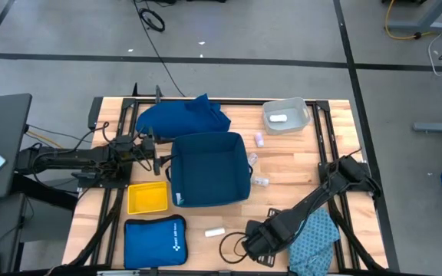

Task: Pick & place medical supplies in basket/bin
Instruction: Put the right white roll gauze into the gray bin

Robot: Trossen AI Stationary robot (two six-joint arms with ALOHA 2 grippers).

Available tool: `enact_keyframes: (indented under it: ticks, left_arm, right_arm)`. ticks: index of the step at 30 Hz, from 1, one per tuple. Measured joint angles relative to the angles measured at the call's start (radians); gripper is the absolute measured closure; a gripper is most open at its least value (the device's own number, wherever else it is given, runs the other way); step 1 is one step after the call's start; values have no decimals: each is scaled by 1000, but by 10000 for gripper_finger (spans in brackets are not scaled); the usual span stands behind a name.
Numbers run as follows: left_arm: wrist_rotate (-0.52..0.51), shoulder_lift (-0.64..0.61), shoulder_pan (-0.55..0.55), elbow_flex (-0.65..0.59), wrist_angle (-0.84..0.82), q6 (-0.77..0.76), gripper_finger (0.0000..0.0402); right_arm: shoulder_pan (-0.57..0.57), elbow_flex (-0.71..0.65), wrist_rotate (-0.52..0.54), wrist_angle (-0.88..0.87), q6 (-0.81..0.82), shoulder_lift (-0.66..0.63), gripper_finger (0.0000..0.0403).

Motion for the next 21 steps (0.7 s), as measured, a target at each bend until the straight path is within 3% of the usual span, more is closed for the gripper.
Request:
enact_keyframes:
  ticks: [9, 14, 21]
  left_arm:
    - [4, 0, 0, 0, -1, 18, 122]
    - [10, 0, 0, 0, -2, 22, 122]
    - [37, 1, 0, 0, -13, 21, 122]
  right_arm:
    - [-36, -8, 35, 43, 126, 0, 186]
    - [-49, -15, 54, 67, 142, 13, 166]
    - [-49, -139, 31, 165, 213, 24, 134]
